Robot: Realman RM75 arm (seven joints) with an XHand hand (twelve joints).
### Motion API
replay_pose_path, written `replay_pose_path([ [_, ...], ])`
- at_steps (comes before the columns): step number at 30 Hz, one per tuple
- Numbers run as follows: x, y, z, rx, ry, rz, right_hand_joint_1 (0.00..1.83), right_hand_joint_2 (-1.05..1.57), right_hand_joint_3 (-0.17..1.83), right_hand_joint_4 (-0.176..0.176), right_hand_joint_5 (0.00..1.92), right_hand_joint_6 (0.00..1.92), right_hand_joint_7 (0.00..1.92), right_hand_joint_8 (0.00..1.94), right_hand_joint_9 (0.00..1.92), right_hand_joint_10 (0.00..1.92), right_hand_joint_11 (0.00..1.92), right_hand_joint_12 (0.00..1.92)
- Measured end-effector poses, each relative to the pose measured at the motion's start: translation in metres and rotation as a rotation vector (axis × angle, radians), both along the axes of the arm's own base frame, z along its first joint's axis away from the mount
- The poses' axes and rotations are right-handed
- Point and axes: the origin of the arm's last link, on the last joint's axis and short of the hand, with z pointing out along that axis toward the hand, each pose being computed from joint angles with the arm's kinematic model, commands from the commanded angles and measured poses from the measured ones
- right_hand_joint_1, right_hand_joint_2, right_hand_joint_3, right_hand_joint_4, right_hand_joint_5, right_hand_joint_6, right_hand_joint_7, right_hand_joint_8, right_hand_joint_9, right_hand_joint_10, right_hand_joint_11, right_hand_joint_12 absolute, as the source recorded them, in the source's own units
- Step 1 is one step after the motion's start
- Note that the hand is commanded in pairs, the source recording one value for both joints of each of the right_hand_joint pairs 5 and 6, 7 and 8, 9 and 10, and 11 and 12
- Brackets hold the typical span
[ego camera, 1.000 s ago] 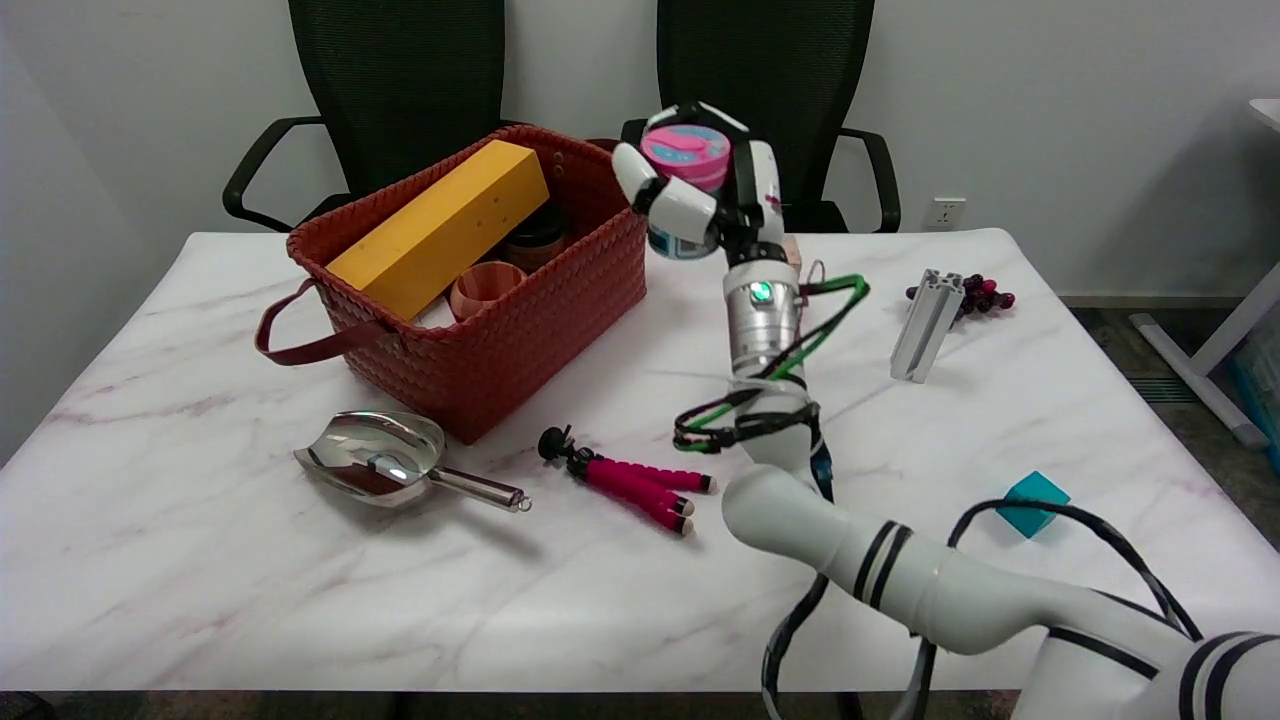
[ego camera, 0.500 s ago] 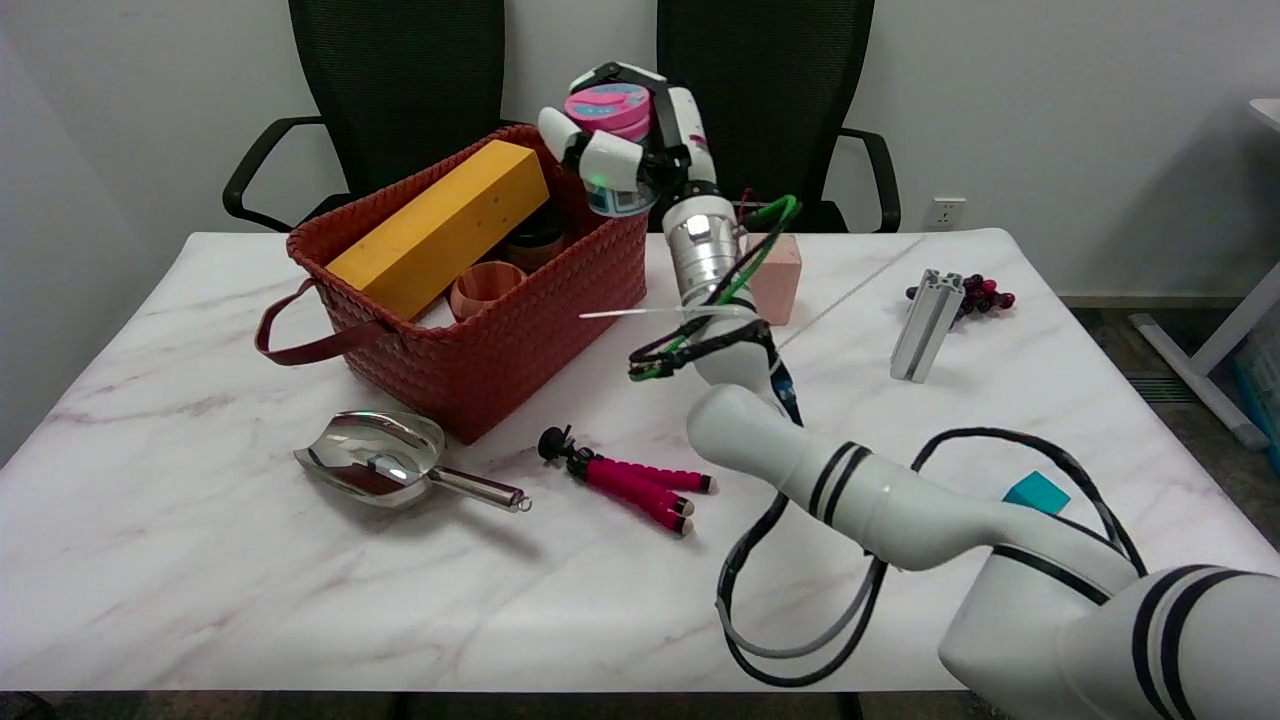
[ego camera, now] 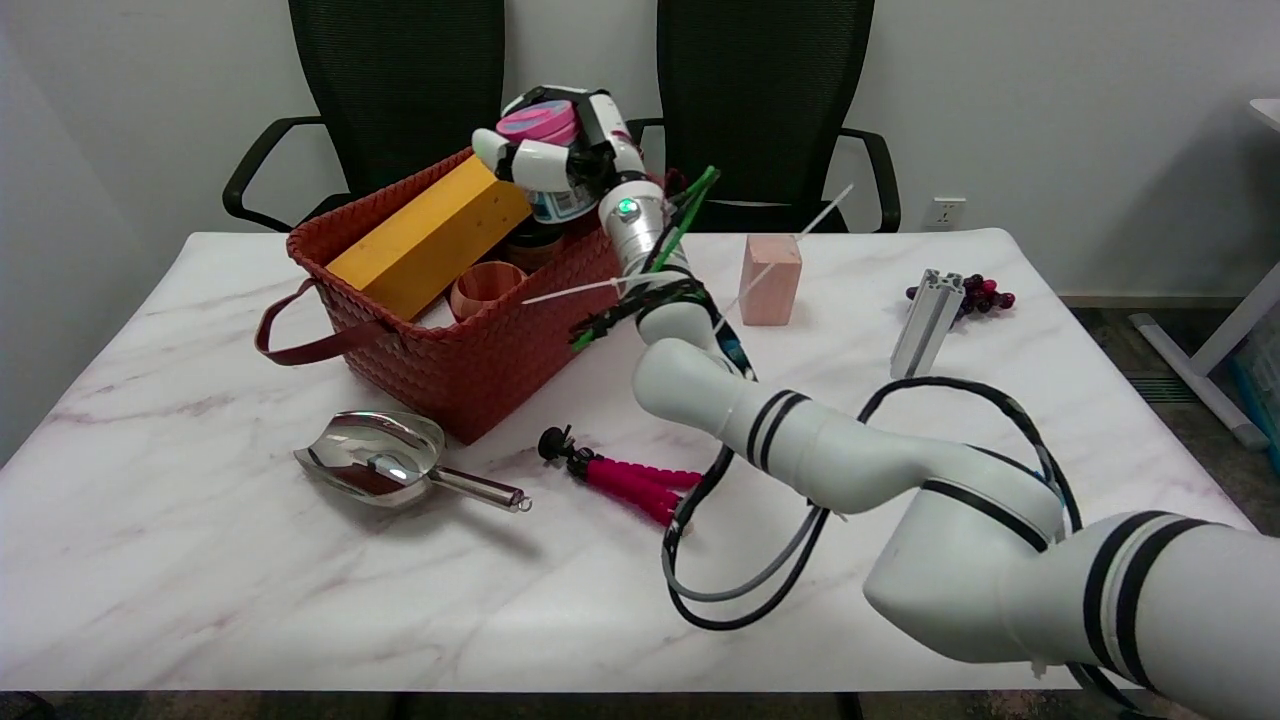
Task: Place the pink gum jar into the brown storage basket.
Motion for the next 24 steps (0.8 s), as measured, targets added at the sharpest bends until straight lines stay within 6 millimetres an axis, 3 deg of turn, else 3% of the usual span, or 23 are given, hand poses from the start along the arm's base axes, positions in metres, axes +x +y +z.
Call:
replay_pose_path([
  [15,-0.008,-0.023,-0.021,0.046,0.094,-0.137,1.23,0.62,1.29,0.000,1.22,1.22,1.26,1.26,1.09,1.09,0.90,0.90],
  [18,-0.009,-0.025,-0.022,0.049,0.103,-0.155,1.22,0.57,1.23,0.000,1.01,1.01,1.21,1.21,0.96,0.96,0.69,0.69],
  [20,-0.010,-0.026,-0.022,0.049,0.107,-0.165,1.21,0.49,1.24,0.000,0.85,0.85,1.13,1.13,0.74,0.74,0.40,0.40],
  [21,-0.010,-0.027,-0.022,0.049,0.108,-0.169,1.21,0.44,1.20,0.000,0.65,0.65,1.00,1.00,0.51,0.51,0.28,0.28],
  [23,-0.011,-0.028,-0.021,0.049,0.109,-0.180,1.20,0.31,1.25,0.000,0.30,0.30,0.78,0.78,0.36,0.36,0.17,0.17],
  [24,-0.012,-0.028,-0.021,0.049,0.109,-0.184,1.18,0.13,1.35,0.000,0.11,0.11,0.52,0.52,0.26,0.26,0.08,0.08],
])
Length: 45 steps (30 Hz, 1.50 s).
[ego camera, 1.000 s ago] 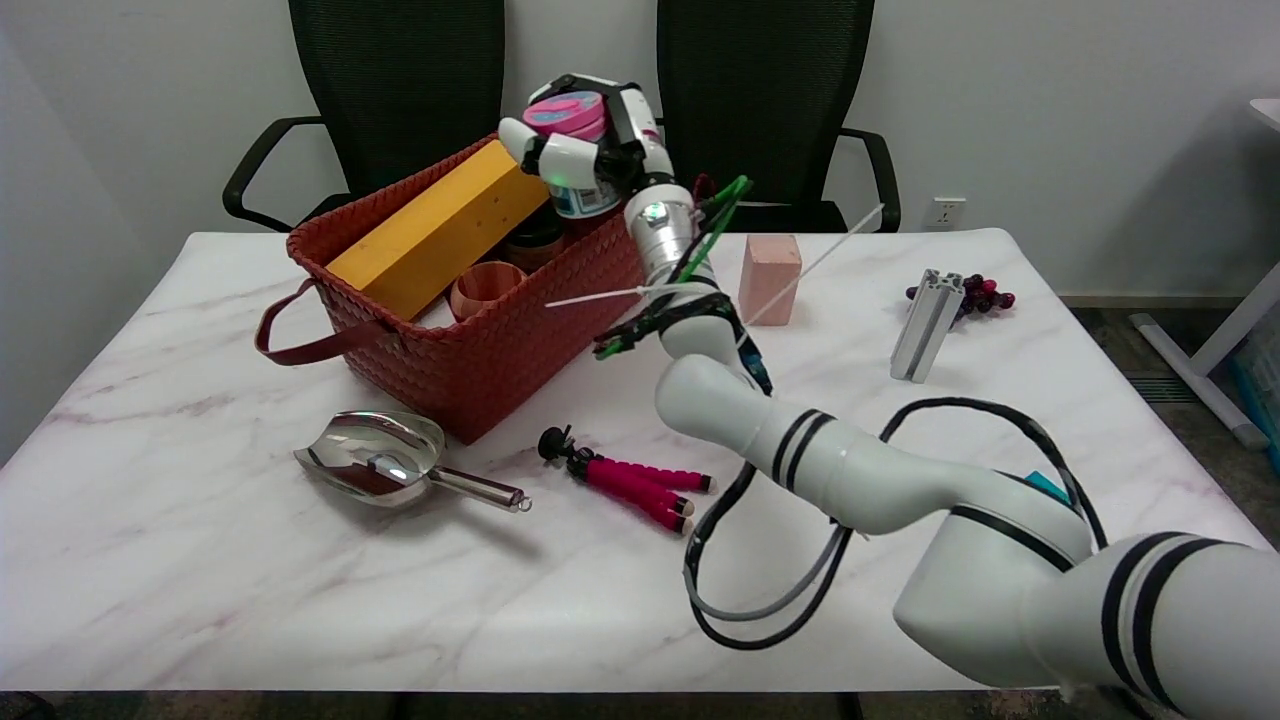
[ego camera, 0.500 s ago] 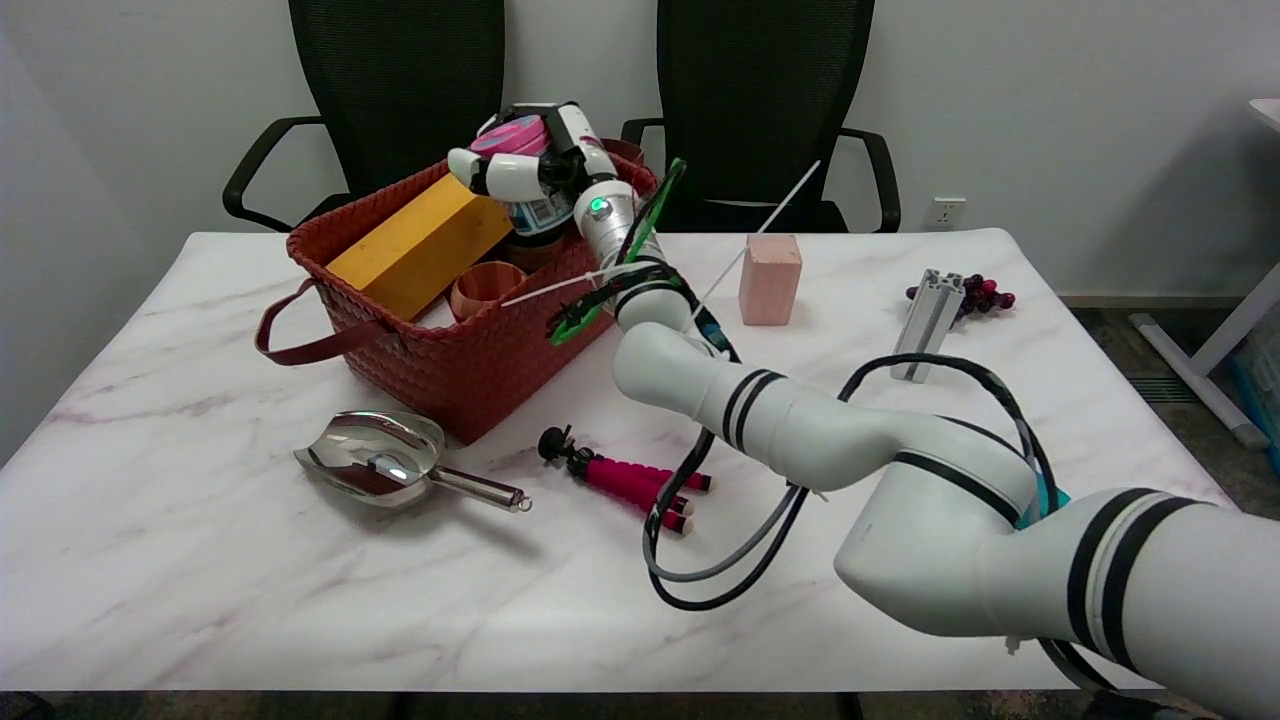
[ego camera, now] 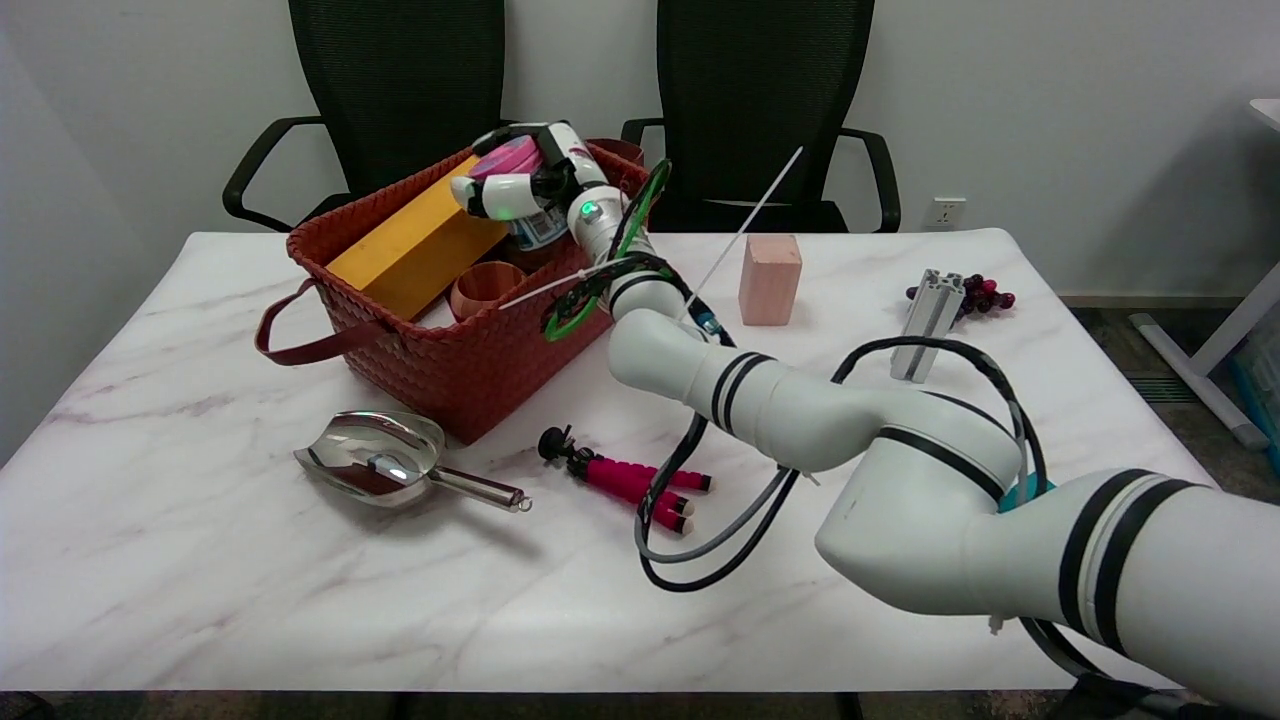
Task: Place the pink gum jar into the brown storage basket.
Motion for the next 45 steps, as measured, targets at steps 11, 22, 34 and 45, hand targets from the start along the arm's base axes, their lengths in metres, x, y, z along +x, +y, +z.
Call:
replay_pose_path([
  [11,-0.002,-0.003,0.003,0.002,-0.015,-0.033,1.17,-0.08,1.22,0.000,0.00,0.00,0.03,0.03,0.00,0.00,0.00,0.00],
  [22,0.004,-0.002,0.014,-0.009,-0.041,0.004,1.15,0.43,1.01,0.000,0.02,0.02,0.09,0.09,0.04,0.04,0.00,0.00],
  [34,0.013,0.019,0.055,-0.129,0.001,0.164,1.19,0.92,1.04,0.000,0.09,0.09,0.25,0.25,0.15,0.15,0.06,0.06],
  [45,0.009,0.070,0.098,-0.286,0.175,0.294,1.20,0.95,1.09,0.000,0.09,0.09,0.32,0.32,0.17,0.17,0.07,0.07],
])
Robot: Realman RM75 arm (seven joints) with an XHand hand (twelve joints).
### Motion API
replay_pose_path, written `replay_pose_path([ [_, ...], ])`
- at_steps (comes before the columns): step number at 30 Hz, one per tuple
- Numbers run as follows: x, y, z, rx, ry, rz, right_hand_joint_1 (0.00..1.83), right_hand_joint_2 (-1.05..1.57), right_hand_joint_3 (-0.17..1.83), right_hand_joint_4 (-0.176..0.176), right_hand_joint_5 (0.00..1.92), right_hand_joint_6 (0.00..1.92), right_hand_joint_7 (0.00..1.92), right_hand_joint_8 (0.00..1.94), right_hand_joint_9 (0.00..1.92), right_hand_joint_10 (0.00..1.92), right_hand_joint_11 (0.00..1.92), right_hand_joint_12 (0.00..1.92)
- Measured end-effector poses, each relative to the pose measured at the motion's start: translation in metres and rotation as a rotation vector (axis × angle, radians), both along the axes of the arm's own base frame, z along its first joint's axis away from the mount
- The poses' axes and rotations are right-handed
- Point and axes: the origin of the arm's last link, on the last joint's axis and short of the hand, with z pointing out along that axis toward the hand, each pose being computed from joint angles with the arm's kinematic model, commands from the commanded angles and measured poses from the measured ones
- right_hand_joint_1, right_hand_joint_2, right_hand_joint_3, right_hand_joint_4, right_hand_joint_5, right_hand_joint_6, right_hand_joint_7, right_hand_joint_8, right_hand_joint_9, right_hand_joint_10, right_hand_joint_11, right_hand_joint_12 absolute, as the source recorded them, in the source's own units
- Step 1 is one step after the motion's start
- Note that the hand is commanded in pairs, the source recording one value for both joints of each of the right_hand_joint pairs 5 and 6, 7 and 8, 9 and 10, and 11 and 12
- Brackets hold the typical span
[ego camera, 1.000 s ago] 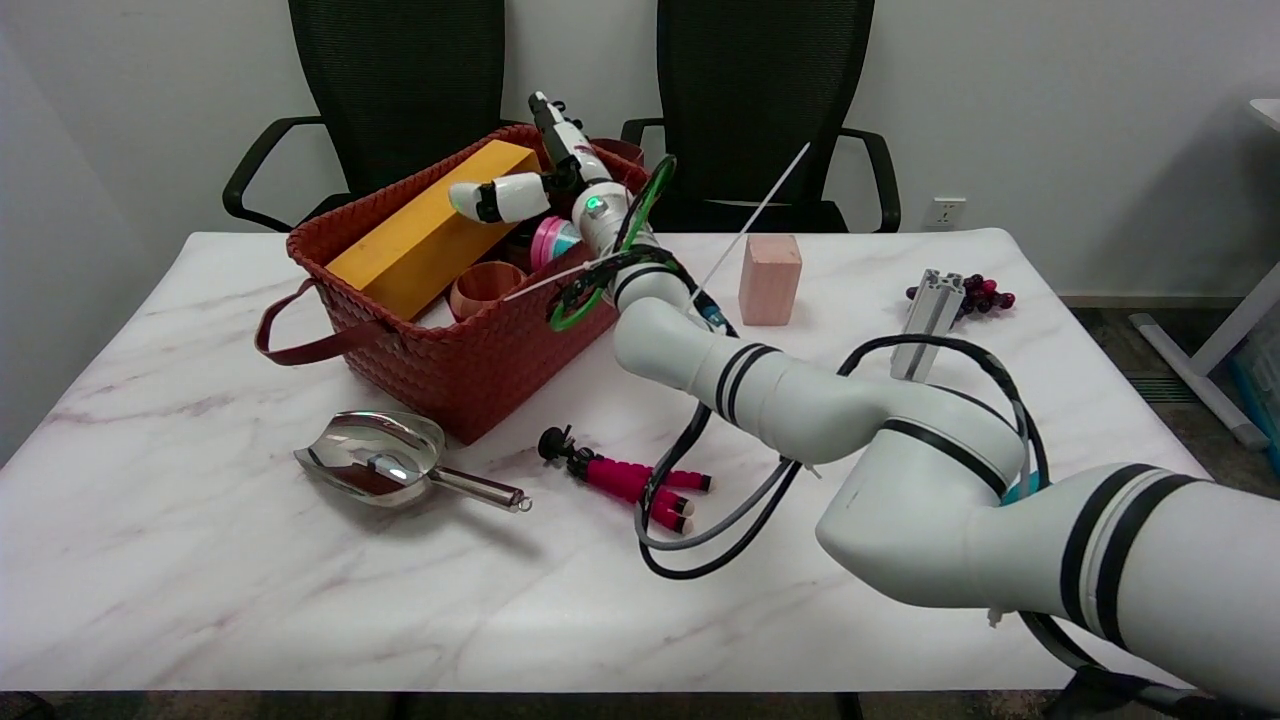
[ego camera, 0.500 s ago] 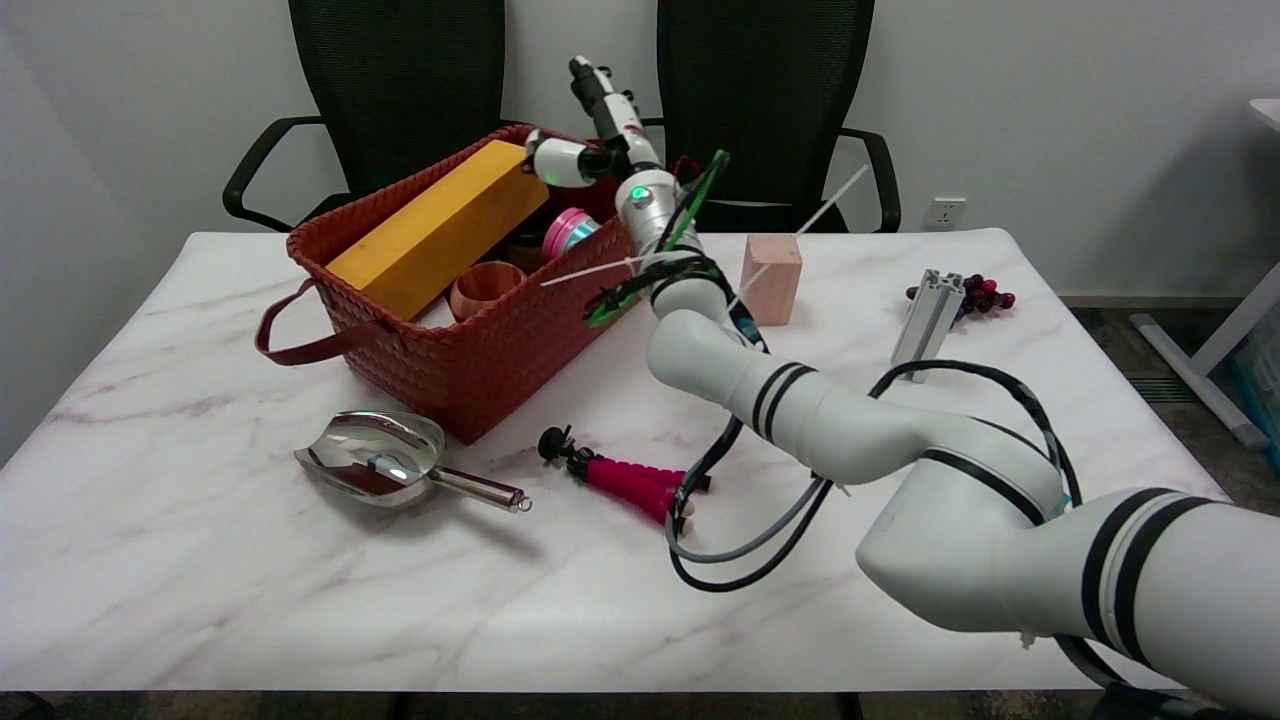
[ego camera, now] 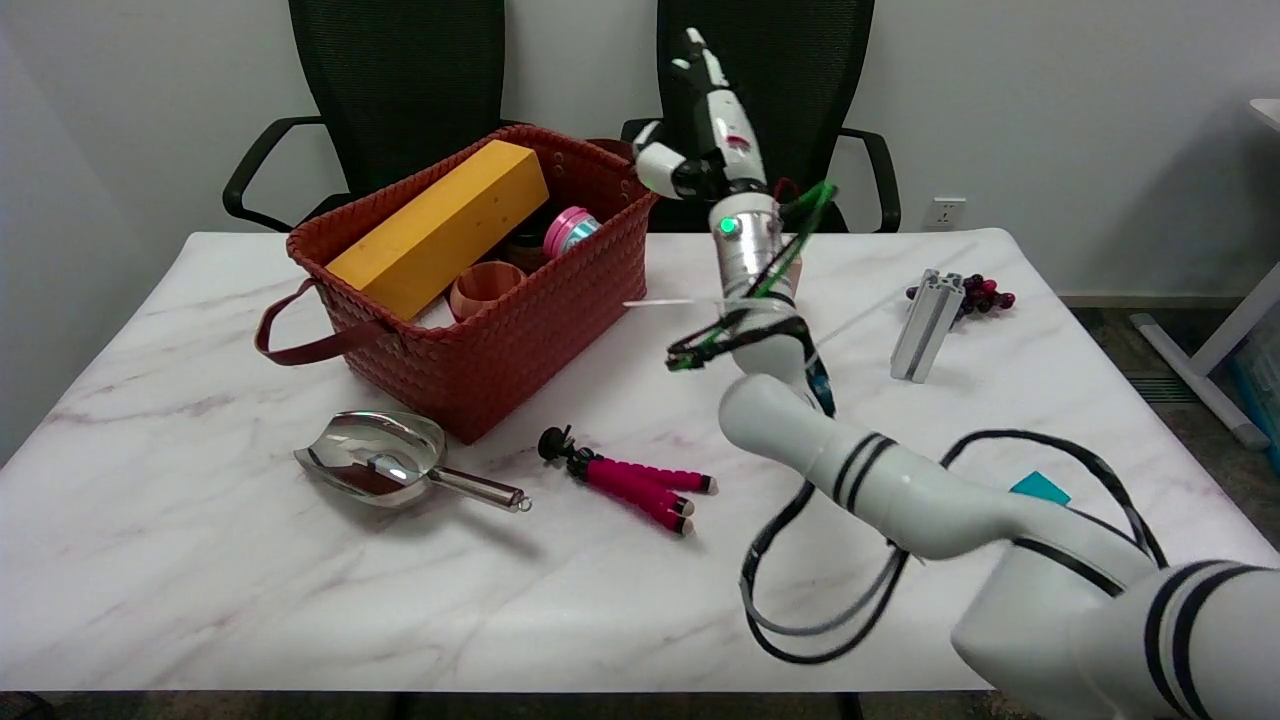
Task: Place the pink gum jar into the brown storage basket.
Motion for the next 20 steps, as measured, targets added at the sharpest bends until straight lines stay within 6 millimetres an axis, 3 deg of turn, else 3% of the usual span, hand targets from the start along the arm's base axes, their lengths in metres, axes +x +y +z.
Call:
replay_pose_path([
  [9,-0.019,0.060,0.021,-0.131,0.102,0.034,1.21,0.94,1.12,0.000,0.09,0.09,0.32,0.32,0.18,0.18,0.07,0.07],
  [20,-0.044,0.123,0.024,-0.209,0.181,0.028,1.21,0.90,1.18,0.000,0.09,0.09,0.29,0.29,0.19,0.19,0.06,0.06],
])
